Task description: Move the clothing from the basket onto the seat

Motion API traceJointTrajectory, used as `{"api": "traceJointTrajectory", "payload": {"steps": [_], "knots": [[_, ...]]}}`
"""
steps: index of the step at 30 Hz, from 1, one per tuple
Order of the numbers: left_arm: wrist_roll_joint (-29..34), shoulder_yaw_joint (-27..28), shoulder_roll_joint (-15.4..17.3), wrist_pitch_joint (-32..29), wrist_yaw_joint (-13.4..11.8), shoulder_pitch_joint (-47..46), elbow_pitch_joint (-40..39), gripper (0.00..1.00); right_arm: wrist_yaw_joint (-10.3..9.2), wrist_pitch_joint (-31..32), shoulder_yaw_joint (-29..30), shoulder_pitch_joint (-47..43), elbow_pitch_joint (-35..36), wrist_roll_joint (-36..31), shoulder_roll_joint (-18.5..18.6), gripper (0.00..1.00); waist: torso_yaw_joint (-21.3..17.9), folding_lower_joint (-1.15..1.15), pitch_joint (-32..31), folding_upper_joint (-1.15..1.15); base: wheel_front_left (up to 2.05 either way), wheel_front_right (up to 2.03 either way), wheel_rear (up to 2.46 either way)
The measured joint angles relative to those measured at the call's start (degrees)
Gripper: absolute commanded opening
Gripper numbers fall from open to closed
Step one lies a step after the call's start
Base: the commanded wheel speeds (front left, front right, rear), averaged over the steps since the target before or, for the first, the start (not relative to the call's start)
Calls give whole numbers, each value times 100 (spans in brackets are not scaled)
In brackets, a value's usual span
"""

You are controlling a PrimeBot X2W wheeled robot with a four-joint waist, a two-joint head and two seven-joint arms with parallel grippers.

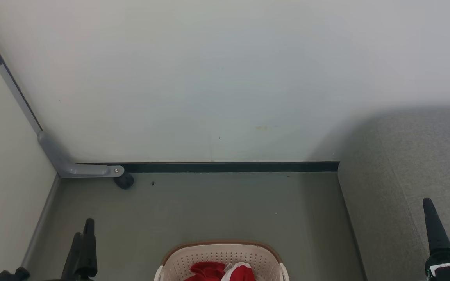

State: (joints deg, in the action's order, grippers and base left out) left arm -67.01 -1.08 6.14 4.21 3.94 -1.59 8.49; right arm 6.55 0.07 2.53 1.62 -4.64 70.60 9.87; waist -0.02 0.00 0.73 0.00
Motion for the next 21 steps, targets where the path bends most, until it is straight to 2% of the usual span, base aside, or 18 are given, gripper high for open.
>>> {"api": "traceJointTrajectory", "payload": {"steps": [21], "knots": [[2167,-724,519,404,-460,-2,-97,100,2,-573,-849,1,177,-2264,913,100,11,0,31,0,0,0,0]]}}
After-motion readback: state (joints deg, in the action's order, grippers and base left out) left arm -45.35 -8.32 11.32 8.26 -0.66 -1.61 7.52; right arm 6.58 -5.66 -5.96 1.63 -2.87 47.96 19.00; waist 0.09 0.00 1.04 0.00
